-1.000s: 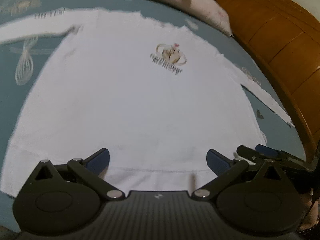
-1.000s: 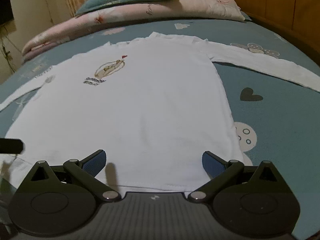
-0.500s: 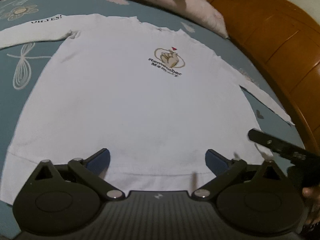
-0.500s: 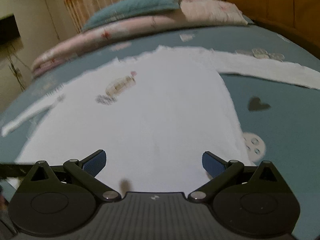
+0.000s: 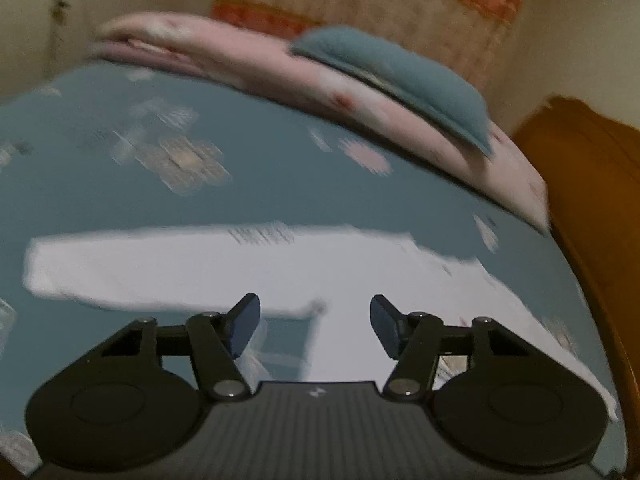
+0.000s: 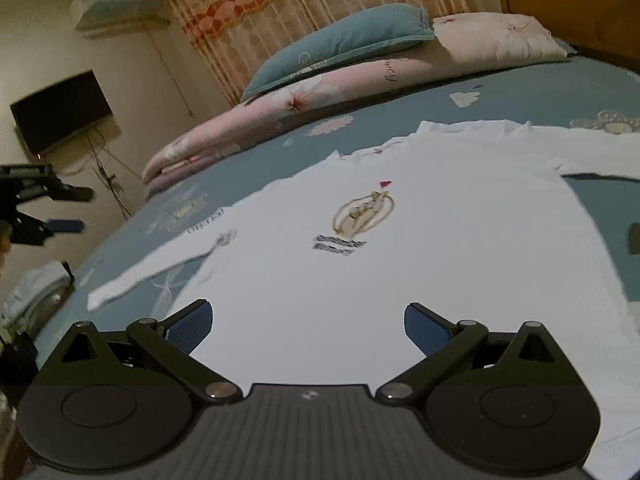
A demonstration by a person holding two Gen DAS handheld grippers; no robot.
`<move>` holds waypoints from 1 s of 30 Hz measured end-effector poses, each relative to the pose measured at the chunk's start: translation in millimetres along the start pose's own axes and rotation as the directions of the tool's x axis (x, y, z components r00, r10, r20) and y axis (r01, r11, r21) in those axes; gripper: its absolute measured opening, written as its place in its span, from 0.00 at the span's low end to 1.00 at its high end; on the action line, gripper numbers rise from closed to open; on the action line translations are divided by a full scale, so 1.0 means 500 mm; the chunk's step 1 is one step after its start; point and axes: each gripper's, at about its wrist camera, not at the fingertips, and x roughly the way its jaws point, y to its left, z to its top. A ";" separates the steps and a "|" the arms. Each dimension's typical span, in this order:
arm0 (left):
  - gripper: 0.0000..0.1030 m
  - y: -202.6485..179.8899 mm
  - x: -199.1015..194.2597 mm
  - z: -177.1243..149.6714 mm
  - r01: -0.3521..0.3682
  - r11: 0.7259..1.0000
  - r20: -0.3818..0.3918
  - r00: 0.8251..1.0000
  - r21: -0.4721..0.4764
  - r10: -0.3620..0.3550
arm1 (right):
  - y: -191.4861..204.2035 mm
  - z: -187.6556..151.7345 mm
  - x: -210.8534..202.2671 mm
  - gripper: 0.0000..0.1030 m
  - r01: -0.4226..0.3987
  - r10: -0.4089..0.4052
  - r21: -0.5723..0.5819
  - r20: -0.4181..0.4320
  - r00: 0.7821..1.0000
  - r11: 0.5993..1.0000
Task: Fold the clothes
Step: 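Lift both open tools away from the flat shirt, then move the open left tool to the cuff of the 'OH,YES!' sleeve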
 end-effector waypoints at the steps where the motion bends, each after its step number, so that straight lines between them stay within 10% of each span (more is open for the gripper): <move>1: 0.56 0.013 -0.015 0.022 -0.025 1.000 0.020 0.999 0.003 0.025 | 0.002 0.001 0.006 1.00 -0.011 0.011 0.009 0.002 1.000 1.000; 7: 0.56 0.106 -0.047 0.092 -0.101 0.995 0.051 0.994 0.008 0.100 | 0.013 -0.006 0.018 1.00 -0.045 0.045 -0.016 0.000 0.999 0.999; 30: 0.56 0.564 0.311 0.021 -0.270 0.932 -0.141 0.960 -0.240 0.242 | 0.094 -0.058 0.102 1.00 -0.003 -0.008 -0.193 -0.058 0.998 0.981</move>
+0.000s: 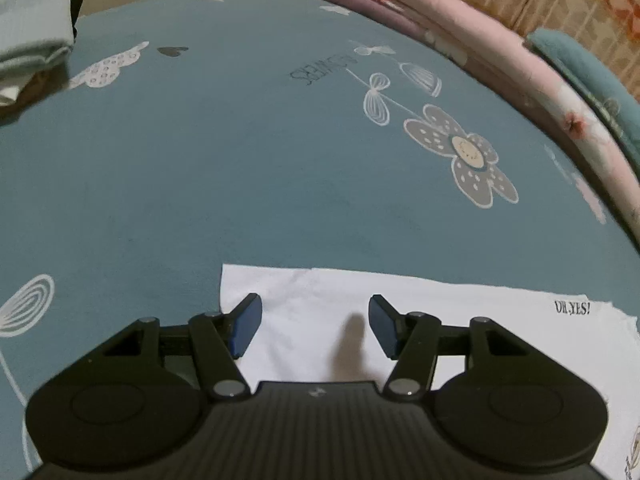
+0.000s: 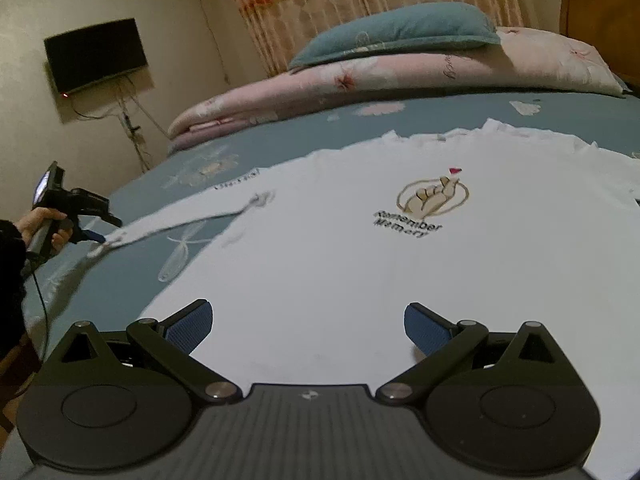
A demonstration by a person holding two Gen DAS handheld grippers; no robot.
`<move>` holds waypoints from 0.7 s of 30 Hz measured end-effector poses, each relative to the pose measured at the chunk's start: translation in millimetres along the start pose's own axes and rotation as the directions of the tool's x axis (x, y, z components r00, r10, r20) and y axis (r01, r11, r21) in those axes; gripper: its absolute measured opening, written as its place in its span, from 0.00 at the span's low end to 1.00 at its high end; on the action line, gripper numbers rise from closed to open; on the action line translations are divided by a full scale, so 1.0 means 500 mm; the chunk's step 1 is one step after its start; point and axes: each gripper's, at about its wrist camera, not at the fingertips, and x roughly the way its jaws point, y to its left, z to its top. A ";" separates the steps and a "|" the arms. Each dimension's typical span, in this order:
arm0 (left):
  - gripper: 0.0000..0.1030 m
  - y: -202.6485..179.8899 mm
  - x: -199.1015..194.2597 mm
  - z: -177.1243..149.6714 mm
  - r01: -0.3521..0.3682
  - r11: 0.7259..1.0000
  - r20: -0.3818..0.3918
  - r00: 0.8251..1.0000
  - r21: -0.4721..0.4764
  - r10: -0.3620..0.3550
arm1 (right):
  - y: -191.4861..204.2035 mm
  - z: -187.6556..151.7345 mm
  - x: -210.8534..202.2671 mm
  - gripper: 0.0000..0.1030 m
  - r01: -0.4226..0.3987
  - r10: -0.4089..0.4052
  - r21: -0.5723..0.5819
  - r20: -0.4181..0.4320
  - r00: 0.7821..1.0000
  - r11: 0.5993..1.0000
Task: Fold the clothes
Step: 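Move the open left tool to the cuff of the 'OH,YES!' sleeve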
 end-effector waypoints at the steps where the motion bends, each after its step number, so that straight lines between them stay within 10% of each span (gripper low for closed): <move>1: 0.56 0.001 -0.001 0.003 -0.022 1.000 0.018 1.000 0.007 0.022 | -0.002 -0.001 0.003 1.00 0.005 -0.005 0.008 -0.002 1.000 1.000; 21: 0.57 -0.012 -0.049 -0.005 -0.026 0.998 -0.002 1.000 0.051 0.026 | -0.030 0.000 0.002 1.00 0.026 -0.027 0.086 0.015 1.000 0.996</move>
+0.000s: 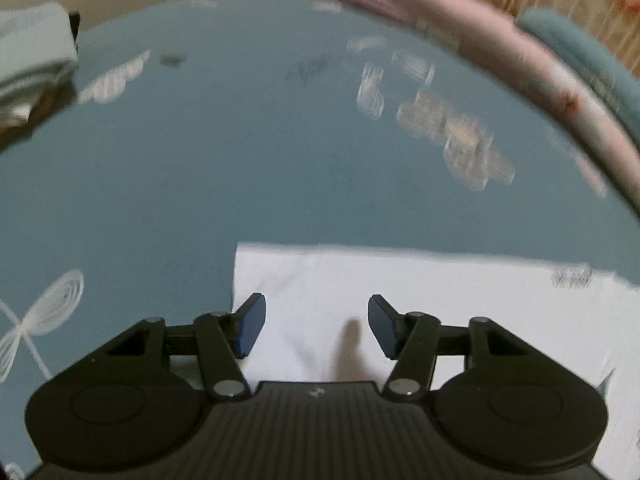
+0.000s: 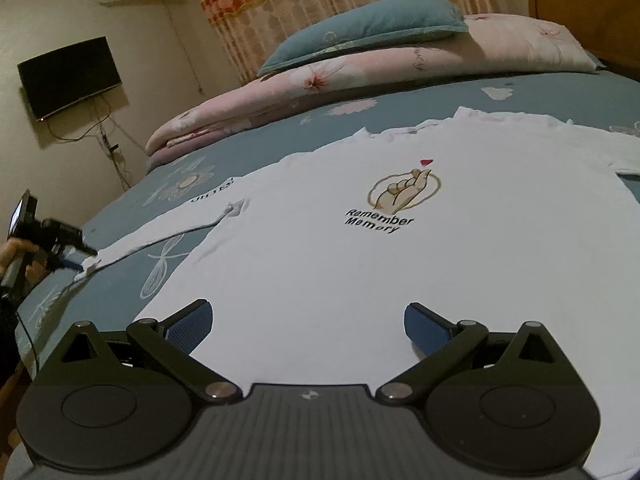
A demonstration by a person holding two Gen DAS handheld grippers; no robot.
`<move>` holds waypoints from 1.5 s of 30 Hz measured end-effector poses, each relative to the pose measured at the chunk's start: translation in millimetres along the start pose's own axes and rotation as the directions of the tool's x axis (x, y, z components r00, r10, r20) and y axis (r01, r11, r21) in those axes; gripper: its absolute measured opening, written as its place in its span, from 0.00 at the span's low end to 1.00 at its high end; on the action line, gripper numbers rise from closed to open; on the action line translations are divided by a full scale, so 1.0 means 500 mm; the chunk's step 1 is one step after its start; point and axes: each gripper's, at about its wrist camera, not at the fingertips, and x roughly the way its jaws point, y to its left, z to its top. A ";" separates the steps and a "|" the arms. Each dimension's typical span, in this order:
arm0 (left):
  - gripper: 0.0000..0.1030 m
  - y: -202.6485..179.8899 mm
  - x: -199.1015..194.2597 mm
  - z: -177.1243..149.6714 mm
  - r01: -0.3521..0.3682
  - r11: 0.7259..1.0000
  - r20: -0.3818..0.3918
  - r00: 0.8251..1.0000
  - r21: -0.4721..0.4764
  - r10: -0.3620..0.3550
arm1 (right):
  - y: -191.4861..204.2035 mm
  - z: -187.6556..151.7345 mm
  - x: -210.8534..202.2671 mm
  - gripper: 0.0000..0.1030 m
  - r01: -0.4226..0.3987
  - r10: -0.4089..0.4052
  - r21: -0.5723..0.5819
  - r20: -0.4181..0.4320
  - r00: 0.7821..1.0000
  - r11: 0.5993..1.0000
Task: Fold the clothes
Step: 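Move the open left tool to the cuff of the 'OH,YES!' sleeve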
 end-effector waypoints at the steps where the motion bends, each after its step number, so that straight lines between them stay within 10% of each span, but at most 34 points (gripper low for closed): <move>1: 0.58 0.000 0.007 0.006 0.003 1.000 0.000 1.000 -0.013 -0.003 | 0.000 0.001 0.000 1.00 0.000 0.000 0.001 0.001 1.000 1.000; 14: 0.66 -0.025 0.067 0.035 -0.050 0.997 0.000 0.999 -0.057 0.050 | -0.020 0.001 0.003 1.00 0.025 -0.025 0.055 0.002 1.000 0.998; 19: 0.69 -0.056 0.007 -0.008 0.051 0.999 0.010 0.999 0.018 -0.051 | -0.020 0.002 0.000 1.00 0.008 -0.008 0.061 0.000 1.000 0.998; 23: 0.68 -0.035 0.030 -0.031 -0.034 0.999 -0.045 0.998 0.024 0.035 | -0.015 0.003 -0.004 1.00 0.004 -0.004 0.047 -0.001 1.000 0.999; 45: 0.62 0.011 -0.034 -0.132 0.147 0.924 -0.037 0.985 -0.353 -0.171 | -0.042 0.015 -0.024 1.00 -0.043 0.041 0.150 0.015 0.999 0.988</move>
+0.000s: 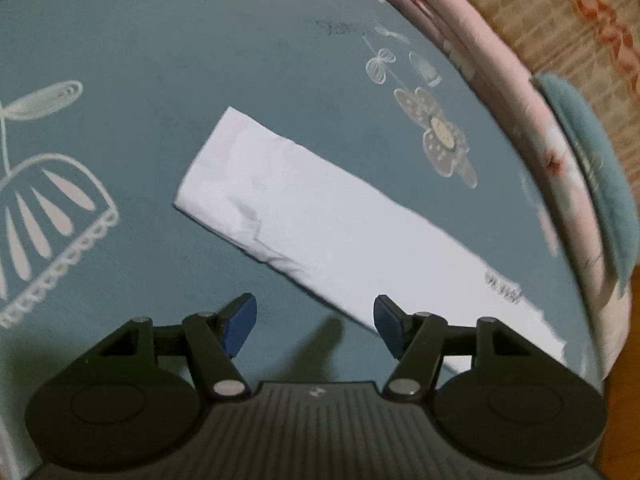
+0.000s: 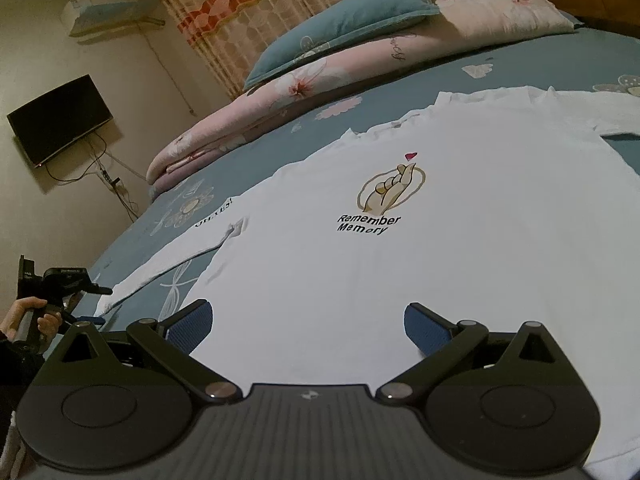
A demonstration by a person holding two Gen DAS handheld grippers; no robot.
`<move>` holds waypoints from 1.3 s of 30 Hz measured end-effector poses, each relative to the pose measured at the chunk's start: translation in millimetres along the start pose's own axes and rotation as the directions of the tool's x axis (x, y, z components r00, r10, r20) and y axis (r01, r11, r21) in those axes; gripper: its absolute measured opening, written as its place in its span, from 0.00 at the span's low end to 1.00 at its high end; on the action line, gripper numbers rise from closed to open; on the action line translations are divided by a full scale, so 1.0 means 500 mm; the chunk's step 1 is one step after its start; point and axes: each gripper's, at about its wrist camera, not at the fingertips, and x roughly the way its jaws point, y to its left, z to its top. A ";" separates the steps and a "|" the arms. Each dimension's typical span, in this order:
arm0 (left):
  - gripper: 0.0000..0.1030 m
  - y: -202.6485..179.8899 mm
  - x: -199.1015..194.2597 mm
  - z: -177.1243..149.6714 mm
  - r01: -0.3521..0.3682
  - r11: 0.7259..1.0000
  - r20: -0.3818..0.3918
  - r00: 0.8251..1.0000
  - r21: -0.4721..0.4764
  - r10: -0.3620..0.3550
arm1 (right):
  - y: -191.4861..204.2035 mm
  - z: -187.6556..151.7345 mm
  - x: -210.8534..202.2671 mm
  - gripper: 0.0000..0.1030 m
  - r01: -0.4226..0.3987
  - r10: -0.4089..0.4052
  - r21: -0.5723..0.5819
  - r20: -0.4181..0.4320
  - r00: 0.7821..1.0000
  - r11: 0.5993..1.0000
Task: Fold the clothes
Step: 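Move the open left tool to the cuff of the 'OH,YES!' sleeve, then close the left tool on the sleeve cuff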
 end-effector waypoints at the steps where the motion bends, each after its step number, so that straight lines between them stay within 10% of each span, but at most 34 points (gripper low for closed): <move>1: 0.62 -0.002 0.003 -0.001 -0.004 1.000 0.009 1.000 0.004 0.004 | 0.000 0.000 0.000 1.00 0.001 -0.001 0.000 0.000 1.000 1.000; 9: 0.63 0.037 0.019 0.019 0.092 0.988 0.057 0.995 -0.122 -0.085 | -0.007 0.000 0.006 1.00 0.015 -0.015 0.016 -0.008 1.000 1.000; 20: 0.63 0.077 0.035 -0.050 0.277 0.892 0.272 0.944 -0.357 -0.184 | -0.014 -0.001 0.011 1.00 0.044 -0.044 0.030 -0.006 0.999 0.999; 28: 0.62 0.003 0.045 -0.045 0.108 0.959 0.268 0.963 -0.263 -0.035 | -0.020 0.001 0.011 1.00 0.054 -0.054 0.042 -0.006 0.999 0.998; 36: 0.61 0.080 0.046 -0.020 0.193 0.902 0.402 0.915 -0.386 -0.024 | -0.025 0.006 0.002 1.00 0.042 -0.042 0.058 0.002 0.999 0.997; 39: 0.61 0.074 0.060 -0.013 0.200 0.919 0.401 0.914 -0.339 -0.051 | -0.023 0.006 0.005 1.00 0.042 -0.042 0.053 -0.002 0.999 0.998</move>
